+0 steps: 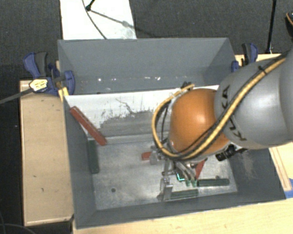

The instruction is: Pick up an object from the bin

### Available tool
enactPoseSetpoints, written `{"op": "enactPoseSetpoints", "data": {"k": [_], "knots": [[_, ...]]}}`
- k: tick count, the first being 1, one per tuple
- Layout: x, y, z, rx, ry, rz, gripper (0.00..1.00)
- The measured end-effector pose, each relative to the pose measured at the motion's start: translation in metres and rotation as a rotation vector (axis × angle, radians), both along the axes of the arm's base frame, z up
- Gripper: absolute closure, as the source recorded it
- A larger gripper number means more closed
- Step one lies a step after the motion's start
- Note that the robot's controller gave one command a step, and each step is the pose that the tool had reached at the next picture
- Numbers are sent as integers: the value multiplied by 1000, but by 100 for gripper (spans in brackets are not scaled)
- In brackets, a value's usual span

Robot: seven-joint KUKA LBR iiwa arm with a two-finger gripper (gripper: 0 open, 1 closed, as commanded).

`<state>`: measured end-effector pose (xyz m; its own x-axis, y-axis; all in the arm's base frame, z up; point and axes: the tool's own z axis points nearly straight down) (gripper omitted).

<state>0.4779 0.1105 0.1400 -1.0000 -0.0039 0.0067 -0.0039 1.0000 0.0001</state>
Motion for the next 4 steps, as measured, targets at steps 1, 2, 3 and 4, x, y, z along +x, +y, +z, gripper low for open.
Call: {"op": "enactPoseSetpoints", "data": {"k": [1,2,3,4], "knots": [[37,-68,-70,0,-4,273,0],[105,-43,-32,2,-19,357,0],[104,-54,-71,2,-6,328,0],[105,-54,-69,3,-8,322,100]]}}
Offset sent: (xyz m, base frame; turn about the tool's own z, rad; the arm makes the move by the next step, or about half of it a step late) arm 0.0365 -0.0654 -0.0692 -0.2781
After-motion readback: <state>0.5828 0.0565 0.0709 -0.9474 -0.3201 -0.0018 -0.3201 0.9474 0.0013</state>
